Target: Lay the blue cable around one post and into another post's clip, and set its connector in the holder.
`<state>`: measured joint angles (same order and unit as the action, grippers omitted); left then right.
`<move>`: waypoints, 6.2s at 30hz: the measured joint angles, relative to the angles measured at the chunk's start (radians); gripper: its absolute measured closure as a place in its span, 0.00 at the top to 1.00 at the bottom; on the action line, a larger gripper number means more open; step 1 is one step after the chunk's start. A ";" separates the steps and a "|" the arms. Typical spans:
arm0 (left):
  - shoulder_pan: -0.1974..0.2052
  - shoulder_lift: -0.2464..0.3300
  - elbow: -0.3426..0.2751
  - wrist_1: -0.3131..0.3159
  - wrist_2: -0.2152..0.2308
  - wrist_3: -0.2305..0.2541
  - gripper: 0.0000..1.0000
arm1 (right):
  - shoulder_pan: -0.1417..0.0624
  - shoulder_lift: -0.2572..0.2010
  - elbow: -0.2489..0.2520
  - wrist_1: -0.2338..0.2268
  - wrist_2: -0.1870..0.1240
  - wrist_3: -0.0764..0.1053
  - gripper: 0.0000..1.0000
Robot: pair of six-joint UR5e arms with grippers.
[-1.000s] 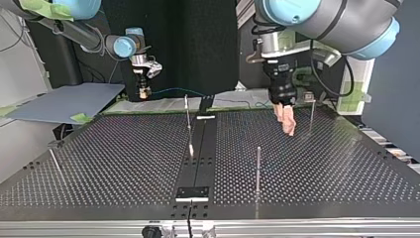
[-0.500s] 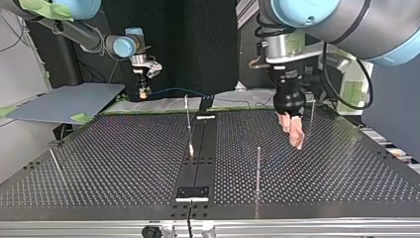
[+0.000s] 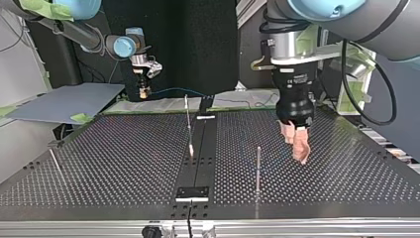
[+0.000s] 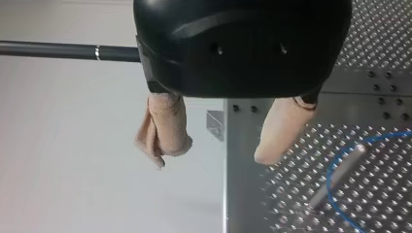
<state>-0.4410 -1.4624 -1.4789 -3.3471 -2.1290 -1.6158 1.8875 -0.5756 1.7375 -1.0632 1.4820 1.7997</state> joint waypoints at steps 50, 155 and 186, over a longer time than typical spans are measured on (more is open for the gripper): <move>-0.002 0.001 0.016 -0.276 0.045 -0.032 1.00 | 0.000 0.000 0.000 0.000 0.000 -0.001 0.00; -0.386 -0.691 -0.671 0.529 0.143 -0.175 1.00 | 0.005 -0.246 0.172 0.009 0.004 -0.043 0.00; -0.405 -0.695 -0.520 0.829 -0.053 -0.298 1.00 | 0.044 -0.251 0.234 -0.024 -0.020 -0.068 0.00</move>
<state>-0.8457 -2.1575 -1.9993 -2.5185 -2.1820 -1.9135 1.9313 -0.8269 1.9714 -1.0868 1.4617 1.7313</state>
